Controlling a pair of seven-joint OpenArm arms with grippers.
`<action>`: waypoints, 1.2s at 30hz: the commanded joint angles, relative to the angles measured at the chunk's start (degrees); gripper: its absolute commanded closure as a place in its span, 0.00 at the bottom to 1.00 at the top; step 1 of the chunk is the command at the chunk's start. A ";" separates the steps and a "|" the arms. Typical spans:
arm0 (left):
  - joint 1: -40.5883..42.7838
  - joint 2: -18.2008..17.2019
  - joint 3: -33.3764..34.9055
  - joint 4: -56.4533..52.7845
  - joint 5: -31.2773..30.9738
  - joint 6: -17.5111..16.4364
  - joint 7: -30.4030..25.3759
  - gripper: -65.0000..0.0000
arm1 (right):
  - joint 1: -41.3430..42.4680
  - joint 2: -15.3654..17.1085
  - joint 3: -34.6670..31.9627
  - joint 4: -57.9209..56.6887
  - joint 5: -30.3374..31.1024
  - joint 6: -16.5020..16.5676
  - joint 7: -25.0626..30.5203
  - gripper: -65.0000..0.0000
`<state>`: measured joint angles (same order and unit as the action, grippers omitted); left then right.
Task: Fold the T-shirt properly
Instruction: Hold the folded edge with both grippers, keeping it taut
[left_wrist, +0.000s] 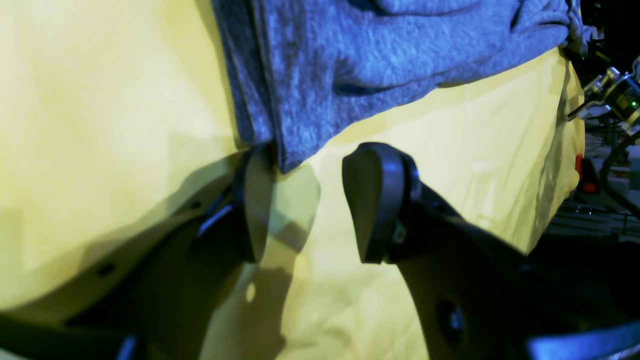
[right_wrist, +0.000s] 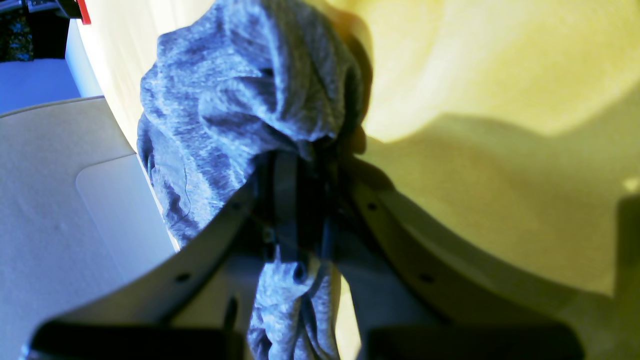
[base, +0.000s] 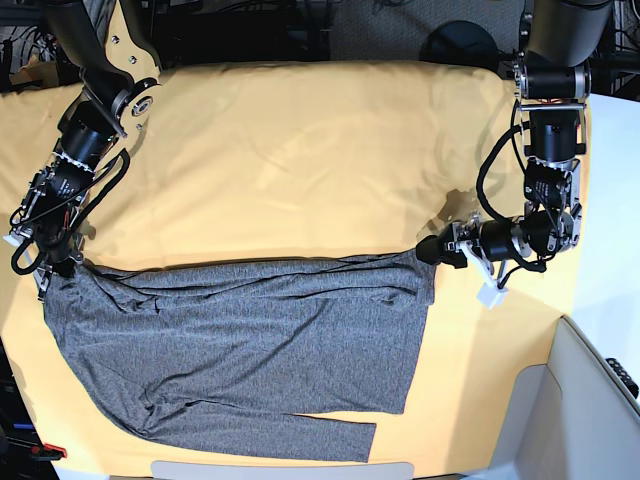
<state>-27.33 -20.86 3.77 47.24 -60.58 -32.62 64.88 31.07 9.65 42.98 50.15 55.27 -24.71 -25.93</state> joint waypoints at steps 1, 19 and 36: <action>-1.99 -0.90 -0.12 0.62 -0.92 -0.39 -0.66 0.61 | -0.26 -0.73 -0.12 -0.52 -0.98 -3.73 -2.86 0.96; -2.16 -1.86 -0.39 0.62 2.16 5.59 -2.51 0.52 | -1.58 -0.90 -0.12 -0.08 -0.98 -3.73 -2.95 0.96; -2.78 1.92 -0.03 0.62 2.60 5.59 -4.97 0.52 | -1.66 -0.90 -0.12 -0.08 -0.98 -3.73 -2.95 0.96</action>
<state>-28.32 -18.28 3.70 47.18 -57.63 -26.98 59.90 29.98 9.45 42.98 50.78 55.66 -24.16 -26.55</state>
